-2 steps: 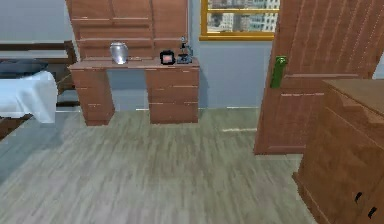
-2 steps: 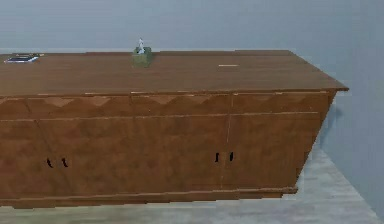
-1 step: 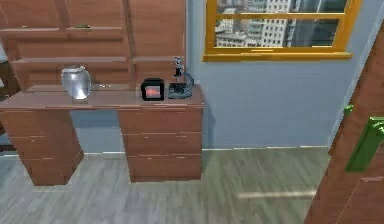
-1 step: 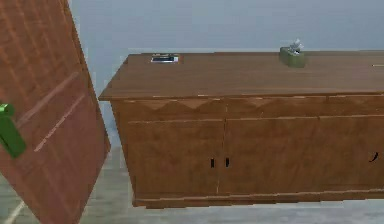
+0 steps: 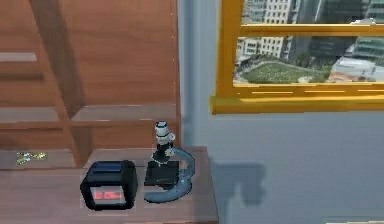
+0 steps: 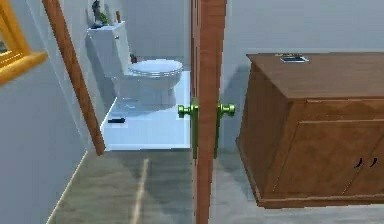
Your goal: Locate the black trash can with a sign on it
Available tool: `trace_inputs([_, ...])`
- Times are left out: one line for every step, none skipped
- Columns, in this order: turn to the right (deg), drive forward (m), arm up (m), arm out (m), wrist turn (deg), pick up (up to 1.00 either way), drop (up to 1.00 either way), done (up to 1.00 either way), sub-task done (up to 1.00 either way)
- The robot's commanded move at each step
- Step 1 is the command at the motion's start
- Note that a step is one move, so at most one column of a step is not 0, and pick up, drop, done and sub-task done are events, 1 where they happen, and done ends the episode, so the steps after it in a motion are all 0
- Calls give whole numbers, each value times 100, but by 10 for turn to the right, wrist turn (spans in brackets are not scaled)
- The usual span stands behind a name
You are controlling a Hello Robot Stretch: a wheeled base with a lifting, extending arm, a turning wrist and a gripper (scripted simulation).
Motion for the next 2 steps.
trace_inputs([450, 0, 0, 0, 0, 0, 0, 0, 0])
trace_inputs([210, 0, 0, 0, 0, 0, 0, 0, 0])
